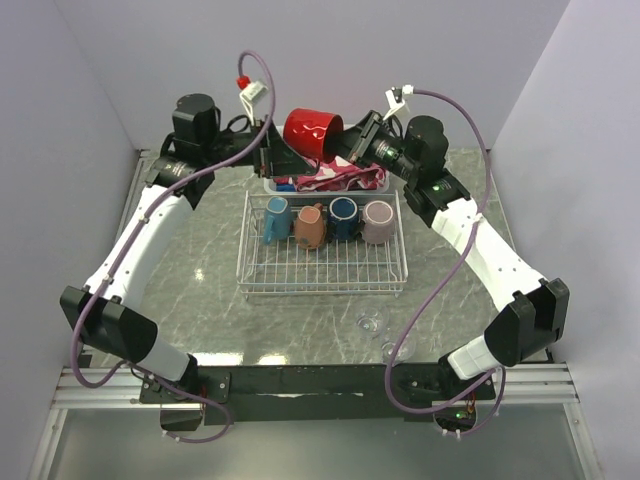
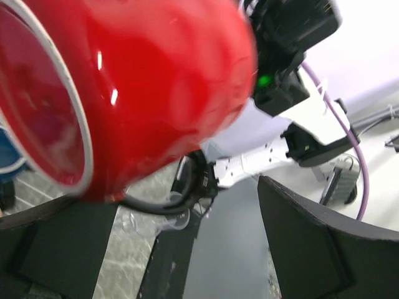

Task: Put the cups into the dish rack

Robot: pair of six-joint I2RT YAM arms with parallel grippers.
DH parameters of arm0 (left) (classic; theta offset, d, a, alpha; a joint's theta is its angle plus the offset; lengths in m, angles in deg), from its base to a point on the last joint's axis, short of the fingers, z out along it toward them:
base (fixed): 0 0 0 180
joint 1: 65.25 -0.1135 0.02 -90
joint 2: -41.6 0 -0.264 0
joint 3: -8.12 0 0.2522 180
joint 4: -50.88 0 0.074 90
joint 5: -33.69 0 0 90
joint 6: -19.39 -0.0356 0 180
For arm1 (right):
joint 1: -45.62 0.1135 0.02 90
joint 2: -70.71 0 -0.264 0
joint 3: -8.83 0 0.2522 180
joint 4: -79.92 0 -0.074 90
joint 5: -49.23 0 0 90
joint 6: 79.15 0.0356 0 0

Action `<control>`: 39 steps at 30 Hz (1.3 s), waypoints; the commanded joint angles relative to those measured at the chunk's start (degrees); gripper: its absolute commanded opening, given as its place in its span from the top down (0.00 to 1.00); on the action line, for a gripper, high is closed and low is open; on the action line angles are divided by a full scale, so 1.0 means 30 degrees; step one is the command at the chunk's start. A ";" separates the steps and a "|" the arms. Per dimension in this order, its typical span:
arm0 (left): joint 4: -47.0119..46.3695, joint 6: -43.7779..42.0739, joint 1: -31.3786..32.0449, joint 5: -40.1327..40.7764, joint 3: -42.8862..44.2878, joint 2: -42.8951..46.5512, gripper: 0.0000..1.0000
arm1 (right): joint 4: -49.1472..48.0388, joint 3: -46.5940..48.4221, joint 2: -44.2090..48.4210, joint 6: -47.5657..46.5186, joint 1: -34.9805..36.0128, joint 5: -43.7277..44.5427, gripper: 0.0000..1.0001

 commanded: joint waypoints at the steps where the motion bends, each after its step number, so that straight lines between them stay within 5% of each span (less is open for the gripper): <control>1: 0.1943 -0.2117 0.0207 -0.0248 0.1239 -0.0331 0.04 | -0.2065 0.1723 0.0535 0.0173 0.0340 -0.0696 1.00; 9: -0.3757 0.2093 0.0059 -0.0511 0.0008 -0.0096 0.04 | -0.3178 0.0846 0.0039 0.1198 0.0516 -0.1398 1.00; 16: -1.0929 0.9611 0.0234 -0.0541 0.0011 -0.1237 0.04 | -0.4143 0.0375 -0.0606 0.2134 0.0721 -0.1926 1.00; 21: -1.1880 1.1324 0.0791 -0.0219 0.0945 -0.2058 0.03 | -0.5197 0.1253 -0.1777 0.3013 0.0721 -0.1985 1.00; 24: -1.2670 1.2145 0.0792 -0.0043 0.1532 -0.2411 0.19 | -0.5344 0.1694 -0.2247 0.3160 0.0780 -0.1810 1.00; 31: -1.4106 1.3375 0.0645 -0.0335 0.0363 -0.1710 0.80 | -0.5112 0.1431 -0.2043 0.2957 0.0780 -0.1487 1.00; 39: -1.4517 1.3319 0.0089 -0.0335 -0.0312 -0.1240 0.94 | -0.4763 0.0787 -0.1750 0.3014 0.0809 -0.1429 1.00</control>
